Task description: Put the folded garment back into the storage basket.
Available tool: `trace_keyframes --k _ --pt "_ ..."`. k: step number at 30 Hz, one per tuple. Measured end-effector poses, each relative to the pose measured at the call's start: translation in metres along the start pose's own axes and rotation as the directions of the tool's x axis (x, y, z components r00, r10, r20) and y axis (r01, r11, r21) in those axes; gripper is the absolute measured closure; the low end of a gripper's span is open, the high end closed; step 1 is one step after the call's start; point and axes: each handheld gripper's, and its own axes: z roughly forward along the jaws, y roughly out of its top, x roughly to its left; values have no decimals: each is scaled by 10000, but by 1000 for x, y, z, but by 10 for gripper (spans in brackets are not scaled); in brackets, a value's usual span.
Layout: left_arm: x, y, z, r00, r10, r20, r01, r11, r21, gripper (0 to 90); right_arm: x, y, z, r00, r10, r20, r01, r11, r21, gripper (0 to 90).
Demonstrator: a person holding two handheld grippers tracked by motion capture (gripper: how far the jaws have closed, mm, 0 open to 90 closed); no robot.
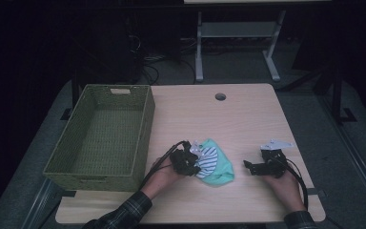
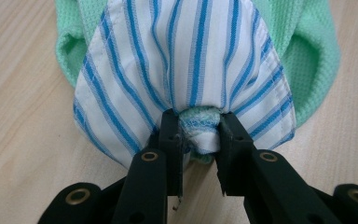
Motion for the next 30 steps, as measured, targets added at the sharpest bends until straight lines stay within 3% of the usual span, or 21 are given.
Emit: trace_keyframes --k 4,5,6,8,11,14,18,21,25,29,30 --pt "4 -1 -3 9986 -375 361 383 9991 -199 747 0 0 0 10000 3 8 -3 10000 1 114" --pt "5 -1 -4 9988 -284 401 291 9995 -158 748 0 0 0 10000 38 27 -38 10000 13 112" --pt "3 0 -5 9975 -529 476 548 9978 -379 748 0 0 0 10000 45 38 -45 10000 18 110" --pt "3 1 -10 9977 -411 537 433 9982 -417 747 0 0 0 10000 47 51 -47 10000 24 110" --pt "1 3 -14 9952 -638 746 692 9950 -724 748 0 0 0 10000 60 57 -60 10000 23 109" --pt "1 5 -21 9963 -493 709 547 9956 -761 748 0 0 0 10000 68 70 -68 10000 26 107" --pt "3 6 -31 9931 -819 845 909 9899 -1091 748 0 0 0 10000 46 74 -46 10000 37 107" --pt "6 8 -41 9933 -767 869 863 9899 -1128 748 0 0 0 10000 55 75 -55 10000 35 106" --pt "10 10 -52 9895 -1061 983 1186 9842 -1316 747 0 0 0 10000 58 80 -58 10000 37 105" --pt "14 13 -65 9904 -1010 940 1131 9844 -1348 747 0 0 0 9999 65 81 -65 10000 37 105" --pt "14 14 -67 9891 -1109 967 1245 9812 -1476 747 0 0 0 9999 70 78 -70 10000 39 105"
